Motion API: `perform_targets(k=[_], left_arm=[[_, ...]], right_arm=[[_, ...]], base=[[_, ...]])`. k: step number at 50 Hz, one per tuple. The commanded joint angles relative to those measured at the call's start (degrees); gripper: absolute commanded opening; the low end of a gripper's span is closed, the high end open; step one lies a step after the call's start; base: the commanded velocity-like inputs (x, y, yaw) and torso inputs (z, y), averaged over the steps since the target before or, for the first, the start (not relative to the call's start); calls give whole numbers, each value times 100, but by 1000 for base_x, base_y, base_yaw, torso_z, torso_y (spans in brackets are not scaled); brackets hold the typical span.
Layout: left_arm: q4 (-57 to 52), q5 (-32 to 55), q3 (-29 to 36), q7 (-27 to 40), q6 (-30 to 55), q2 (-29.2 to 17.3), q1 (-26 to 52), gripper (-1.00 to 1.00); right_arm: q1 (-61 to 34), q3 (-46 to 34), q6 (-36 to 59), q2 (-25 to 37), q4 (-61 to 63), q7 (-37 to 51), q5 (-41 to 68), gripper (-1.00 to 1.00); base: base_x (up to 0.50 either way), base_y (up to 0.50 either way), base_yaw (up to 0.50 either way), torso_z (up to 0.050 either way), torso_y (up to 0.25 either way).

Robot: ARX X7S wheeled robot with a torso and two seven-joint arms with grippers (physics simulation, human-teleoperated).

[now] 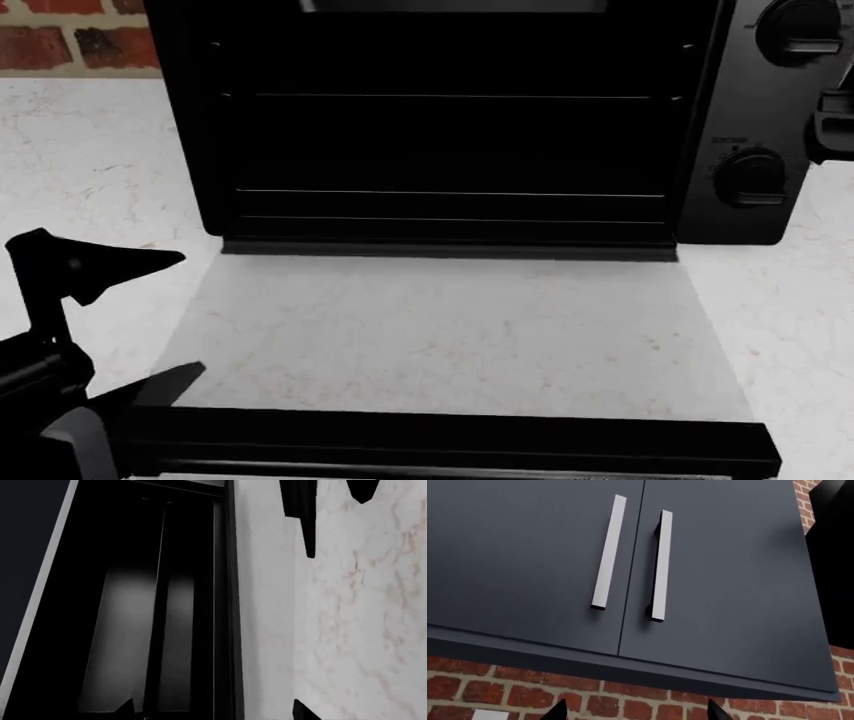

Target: Close the toaster oven door.

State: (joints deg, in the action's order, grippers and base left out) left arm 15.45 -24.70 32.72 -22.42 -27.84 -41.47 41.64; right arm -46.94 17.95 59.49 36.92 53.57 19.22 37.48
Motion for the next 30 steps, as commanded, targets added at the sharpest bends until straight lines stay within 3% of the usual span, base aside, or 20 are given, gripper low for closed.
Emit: perform_targets(k=[1, 16, 23, 30], left_arm=[[-379, 899, -815, 405, 348, 193, 234, 100], [-839, 971, -999, 437, 515, -127, -98, 100], [-742, 973, -960, 490, 563, -11, -124, 100], [-965, 1300, -1251, 870, 1244, 334, -524, 100]], right_arm=[[-78, -75, 29, -5, 3, 59, 44, 100], [-57, -181, -75, -18, -51, 100, 17, 100], [-19, -139, -106, 3, -59, 103, 32, 100], [2, -100, -119, 13, -47, 116, 68, 100]], base=[[0, -4, -7, 0, 0], [0, -1, -1, 1, 3], [0, 0, 0, 0, 1], [0, 0, 0, 0, 1]])
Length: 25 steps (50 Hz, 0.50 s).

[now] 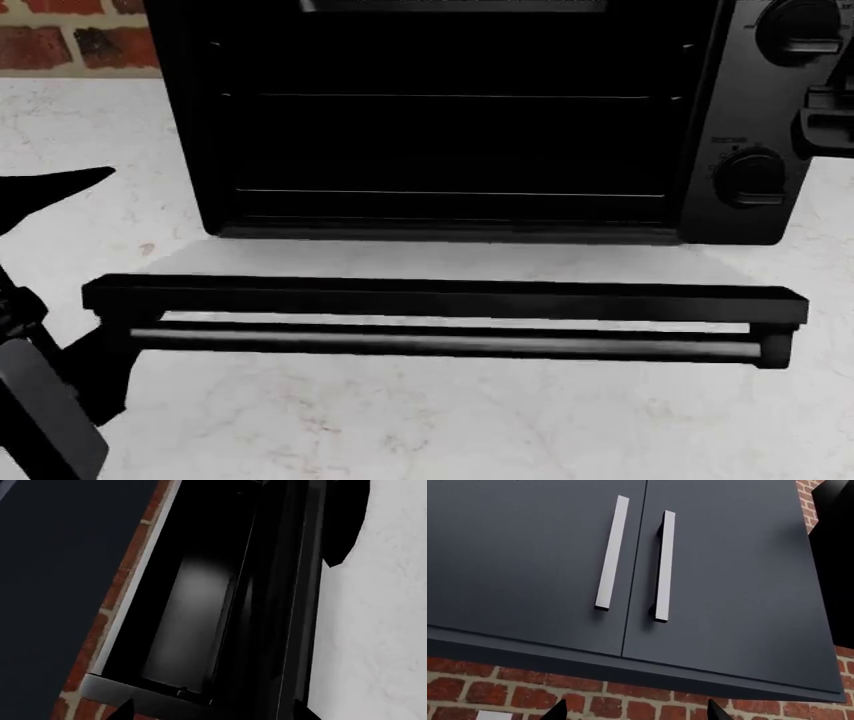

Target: Close the toaster oven door.

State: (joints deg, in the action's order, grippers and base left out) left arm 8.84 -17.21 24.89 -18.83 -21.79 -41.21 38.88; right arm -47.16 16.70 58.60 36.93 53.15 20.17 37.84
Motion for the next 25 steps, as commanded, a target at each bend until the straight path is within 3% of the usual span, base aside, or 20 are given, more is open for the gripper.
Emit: perform_targets(k=[1, 15, 25], left_arm=[[-359, 582, -509, 561, 753, 355, -291, 100], [-1864, 1385, -1041, 1139, 2876, 1241, -1097, 100], [-2040, 1634, -1138, 1520, 4130, 2035, -690, 100]], right_arm=[[31, 17, -41, 9, -9, 22, 28, 100], [0, 148, 2, 35, 26, 62, 180, 100], [-13, 306, 48, 67, 70, 95, 319, 100]], base=[[0, 0, 0, 0, 0], [0, 0, 0, 1, 1], [0, 0, -1, 0, 1]])
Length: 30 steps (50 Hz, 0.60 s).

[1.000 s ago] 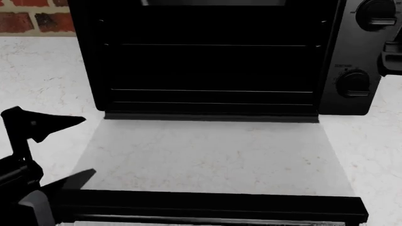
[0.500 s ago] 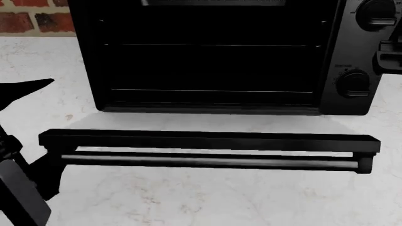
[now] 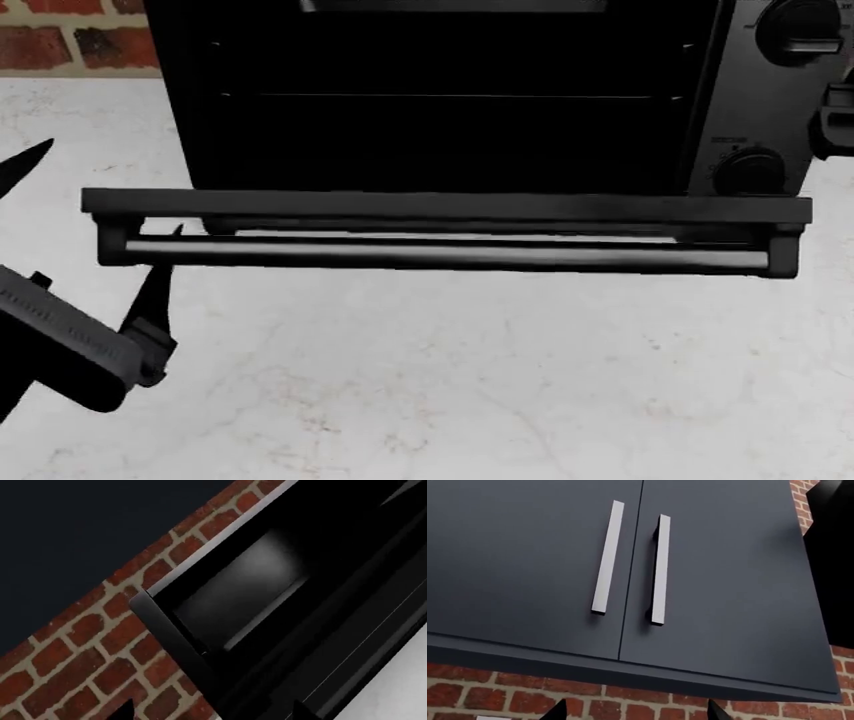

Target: Close the toaster oven door.

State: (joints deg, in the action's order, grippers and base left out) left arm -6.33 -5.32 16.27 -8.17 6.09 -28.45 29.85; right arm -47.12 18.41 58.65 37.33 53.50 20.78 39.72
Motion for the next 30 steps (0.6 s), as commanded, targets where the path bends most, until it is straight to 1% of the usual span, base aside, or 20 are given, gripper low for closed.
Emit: perform_targets(k=[1, 4, 13, 16, 23, 30], left_arm=[[-544, 448, -259, 461, 1435, 800, 265, 100], [-520, 600, -322, 504, 1773, 1004, 417, 100], [-116, 814, -388, 543, 2267, 1297, 826, 100], [374, 824, -397, 597, 2142, 1421, 1041, 100], [989, 742, -246, 611, 1968, 1555, 1447, 100], [2088, 643, -165, 720, 1614, 1743, 2016, 100]], right_arm=[[-12, 141, 36, 29, 32, 32, 134, 100], [-73, 171, 92, 47, 54, 60, 206, 100], [-167, 151, 141, 70, 64, 124, 286, 100], [-210, 145, 174, 83, 73, 153, 323, 100], [-214, 141, 133, 101, 38, 163, 327, 100], [-206, 162, 136, 109, 51, 194, 374, 100]], base=[[0, 0, 0, 0, 0], [0, 0, 0, 0, 0], [0, 0, -1, 1, 0], [0, 0, -2, 0, 0], [0, 0, 0, 0, 0], [0, -1, -1, 0, 0]])
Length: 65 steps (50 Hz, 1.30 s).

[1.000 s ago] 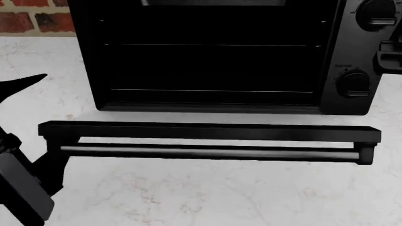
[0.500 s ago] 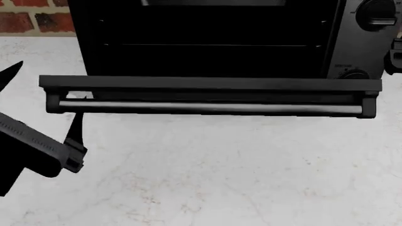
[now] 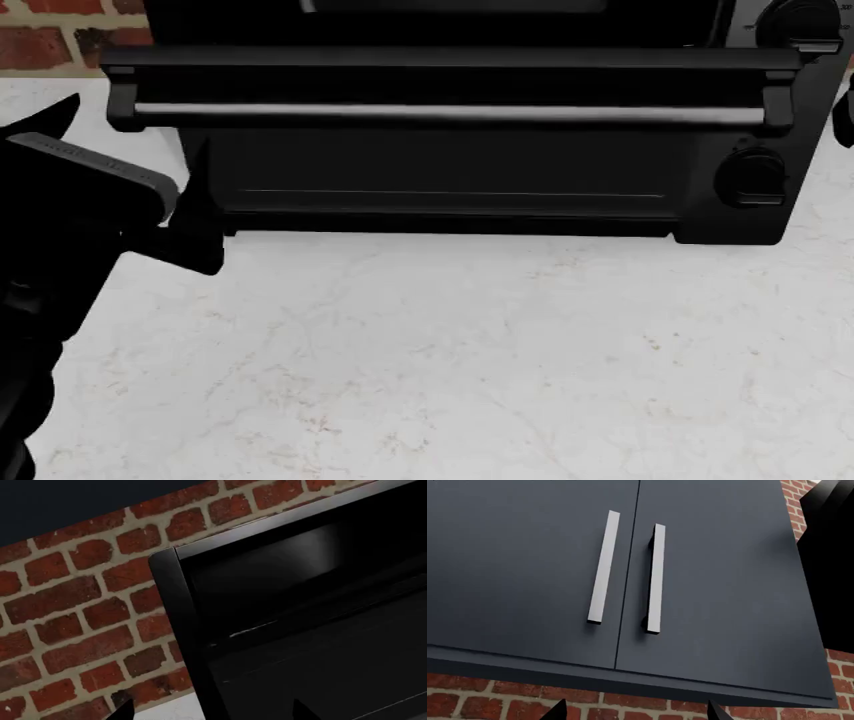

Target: Close the toaster oven door.

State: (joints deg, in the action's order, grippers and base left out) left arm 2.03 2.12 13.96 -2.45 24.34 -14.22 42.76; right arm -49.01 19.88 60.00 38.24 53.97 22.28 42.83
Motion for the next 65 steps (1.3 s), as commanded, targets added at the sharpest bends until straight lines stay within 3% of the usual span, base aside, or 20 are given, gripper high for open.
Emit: perform_targets(k=[1, 35, 42, 46, 65], left_arm=[[1306, -105, 56, 182, -212, 342, 762, 100], [5711, -243, 288, 1419, -2430, 1361, 2502, 100], [7178, 704, 1332, 1714, -3181, 1419, 3146, 100], [7289, 1126, 1801, 1846, -3159, 1415, 3194, 100], [7294, 1094, 1963, 1923, -2933, 1410, 3251, 100]], right_arm=[[-9, 14, -11, 21, 0, 42, 59, 100], [327, 285, -254, 154, -77, -12, 76, 100], [409, 293, -323, 155, -86, -14, 43, 100], [437, 323, -339, 176, -92, -20, 49, 100], [593, 417, -452, 224, -150, -36, 24, 100]], base=[[0, 0, 0, 0, 0], [0, 0, 0, 0, 0], [0, 0, 0, 0, 0], [0, -1, 0, 0, 0], [24, -1, -4, 1, 0]])
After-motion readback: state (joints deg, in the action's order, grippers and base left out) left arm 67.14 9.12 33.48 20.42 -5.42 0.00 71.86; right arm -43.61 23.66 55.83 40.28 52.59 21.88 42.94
